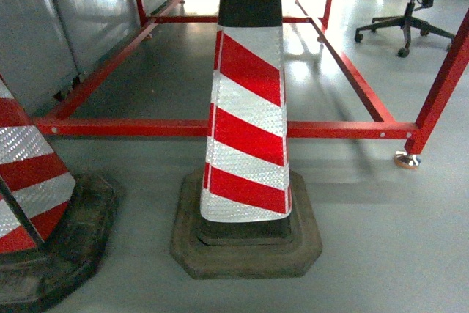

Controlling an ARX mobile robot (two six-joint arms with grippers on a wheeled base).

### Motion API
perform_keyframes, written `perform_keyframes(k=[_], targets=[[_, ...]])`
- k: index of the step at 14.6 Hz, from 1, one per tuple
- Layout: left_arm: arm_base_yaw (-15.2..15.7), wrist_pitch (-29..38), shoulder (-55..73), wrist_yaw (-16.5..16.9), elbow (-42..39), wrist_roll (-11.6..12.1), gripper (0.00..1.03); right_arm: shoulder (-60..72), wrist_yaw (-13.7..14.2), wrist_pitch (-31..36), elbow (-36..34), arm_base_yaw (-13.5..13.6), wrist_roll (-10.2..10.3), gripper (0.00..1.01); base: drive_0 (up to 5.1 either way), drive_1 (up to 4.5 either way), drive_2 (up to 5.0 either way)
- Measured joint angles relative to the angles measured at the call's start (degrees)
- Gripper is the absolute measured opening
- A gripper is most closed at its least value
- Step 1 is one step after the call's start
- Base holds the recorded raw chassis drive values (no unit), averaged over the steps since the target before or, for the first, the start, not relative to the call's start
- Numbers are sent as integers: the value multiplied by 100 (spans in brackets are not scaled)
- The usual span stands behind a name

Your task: Sort blue parts and orange caps into right shelf containers

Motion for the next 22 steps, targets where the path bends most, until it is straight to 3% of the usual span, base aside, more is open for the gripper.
perform_keyframes(k=[22], targets=[[0,-4,0,4,0,61,98,0,-2,-4,0,0,55,98,0,0,0]])
